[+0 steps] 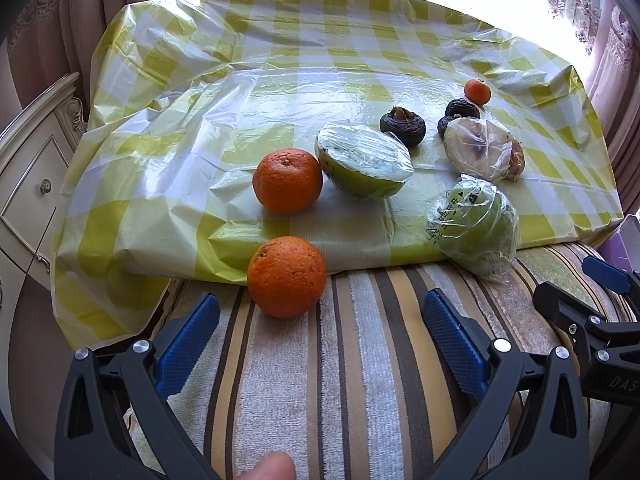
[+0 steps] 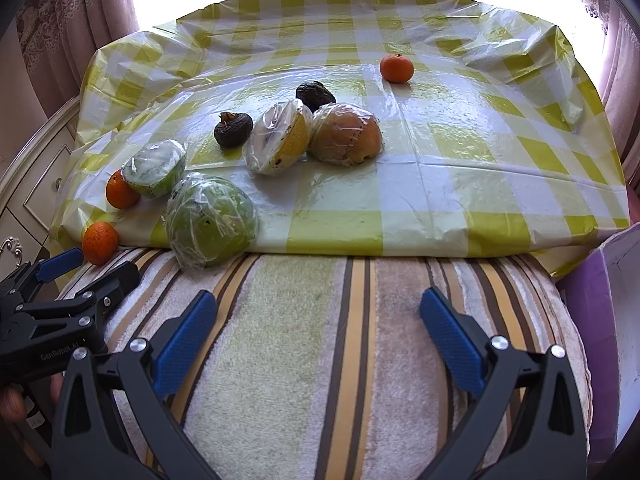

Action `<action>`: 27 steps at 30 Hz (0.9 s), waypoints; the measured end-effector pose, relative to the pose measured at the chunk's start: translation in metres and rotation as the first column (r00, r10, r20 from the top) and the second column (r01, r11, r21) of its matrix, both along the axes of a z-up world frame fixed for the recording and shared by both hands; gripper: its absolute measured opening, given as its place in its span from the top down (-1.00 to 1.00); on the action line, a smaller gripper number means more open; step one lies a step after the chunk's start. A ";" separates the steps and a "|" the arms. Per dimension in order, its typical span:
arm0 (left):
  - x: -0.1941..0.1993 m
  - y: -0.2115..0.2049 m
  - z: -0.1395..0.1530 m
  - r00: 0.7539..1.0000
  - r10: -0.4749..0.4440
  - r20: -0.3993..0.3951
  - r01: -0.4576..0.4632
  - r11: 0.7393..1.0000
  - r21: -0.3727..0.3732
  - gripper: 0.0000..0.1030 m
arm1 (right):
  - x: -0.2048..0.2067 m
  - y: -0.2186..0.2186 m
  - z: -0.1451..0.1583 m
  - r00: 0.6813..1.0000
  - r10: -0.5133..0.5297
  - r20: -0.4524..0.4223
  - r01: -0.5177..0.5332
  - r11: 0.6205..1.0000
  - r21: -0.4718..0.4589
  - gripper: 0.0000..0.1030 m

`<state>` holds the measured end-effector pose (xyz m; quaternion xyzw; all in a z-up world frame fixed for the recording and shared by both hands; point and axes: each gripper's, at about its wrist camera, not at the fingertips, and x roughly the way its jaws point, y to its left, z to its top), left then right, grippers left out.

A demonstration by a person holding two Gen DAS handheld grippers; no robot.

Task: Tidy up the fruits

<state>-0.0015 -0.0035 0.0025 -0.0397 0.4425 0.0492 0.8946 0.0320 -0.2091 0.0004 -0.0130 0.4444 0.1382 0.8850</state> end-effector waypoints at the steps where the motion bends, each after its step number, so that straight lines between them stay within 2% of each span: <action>1: 0.000 0.000 0.000 1.000 0.000 0.000 0.000 1.000 0.001 -0.92 | 0.001 0.001 0.000 1.000 0.000 0.000 0.000 1.000 0.000 -0.97; 27: -0.001 -0.002 -0.001 1.000 0.002 0.002 -0.002 1.000 0.004 -0.92 | 0.000 0.000 0.000 1.000 0.000 0.001 0.000 1.000 0.001 -0.97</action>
